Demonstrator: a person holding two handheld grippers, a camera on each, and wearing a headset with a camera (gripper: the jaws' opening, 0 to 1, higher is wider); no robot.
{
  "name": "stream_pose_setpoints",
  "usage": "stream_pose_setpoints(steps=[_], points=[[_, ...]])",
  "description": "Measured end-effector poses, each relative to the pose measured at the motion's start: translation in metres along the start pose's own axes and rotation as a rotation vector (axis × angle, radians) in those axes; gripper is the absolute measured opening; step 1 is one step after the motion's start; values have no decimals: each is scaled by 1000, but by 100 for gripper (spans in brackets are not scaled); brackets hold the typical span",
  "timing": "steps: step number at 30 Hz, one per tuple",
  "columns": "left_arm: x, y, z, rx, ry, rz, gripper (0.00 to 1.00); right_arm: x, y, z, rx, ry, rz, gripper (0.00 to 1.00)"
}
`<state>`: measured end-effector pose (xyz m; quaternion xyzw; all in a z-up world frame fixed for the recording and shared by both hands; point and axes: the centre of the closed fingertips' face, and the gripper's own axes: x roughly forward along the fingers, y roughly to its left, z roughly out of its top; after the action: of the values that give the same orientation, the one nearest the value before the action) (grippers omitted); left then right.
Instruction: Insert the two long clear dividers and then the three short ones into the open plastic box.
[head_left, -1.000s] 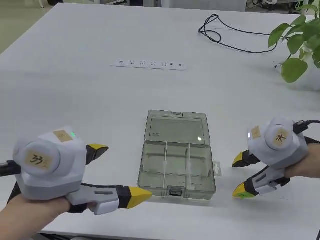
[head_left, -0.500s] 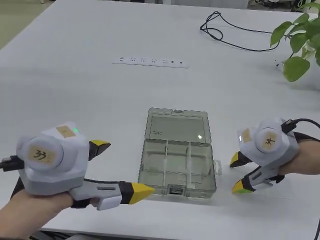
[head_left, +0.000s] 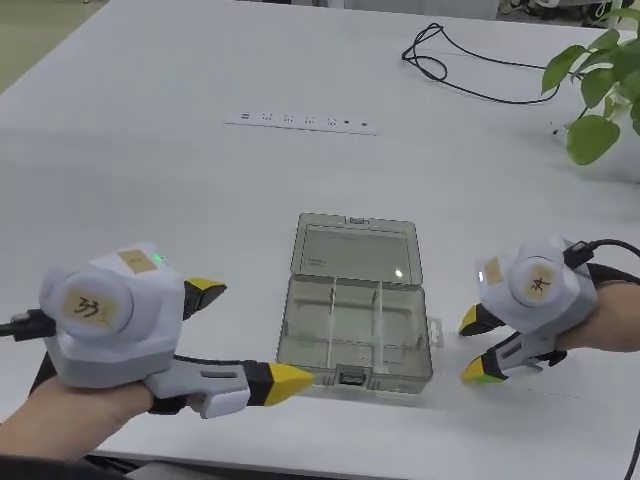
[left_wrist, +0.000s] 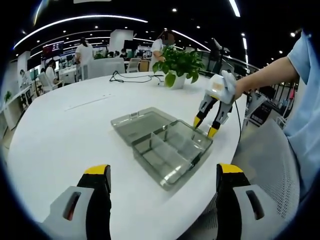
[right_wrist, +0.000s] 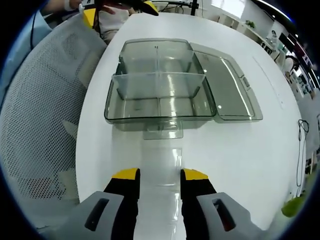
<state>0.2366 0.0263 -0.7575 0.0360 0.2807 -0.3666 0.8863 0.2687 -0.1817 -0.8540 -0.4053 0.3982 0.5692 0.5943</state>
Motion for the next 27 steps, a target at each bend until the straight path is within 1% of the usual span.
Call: stream_pose_setpoints(steps=[3,7,11,16,21,24,25,27], points=[[-3,2,-1,-2,0,5,88,0,0,0,-3,7,-6,32],[-5,1,-2,-7,-3,8,88,-2,-1,-1,-10,14,-23,32],[-5,1,-4,-6,2,6,88,-6,-3,-1,-5,9,-38,32],[-4,1,-5,-5,6,-2,88,-13,-8,-1,20,-6,-60,32],[-1,-1,-2,-3,1,-13,88,-21,-16,0,33,-21,-96,32],[1,0,0,-12,-4,-17,88,-26,-19,1,33,-29,-109,32],[2,-1,1,-15,-7,-20,88,-27,-19,1,30,-27,-110,32],[4,-1,2,-23,-11,-24,88,-32,-23,3,15,-25,-134,32]])
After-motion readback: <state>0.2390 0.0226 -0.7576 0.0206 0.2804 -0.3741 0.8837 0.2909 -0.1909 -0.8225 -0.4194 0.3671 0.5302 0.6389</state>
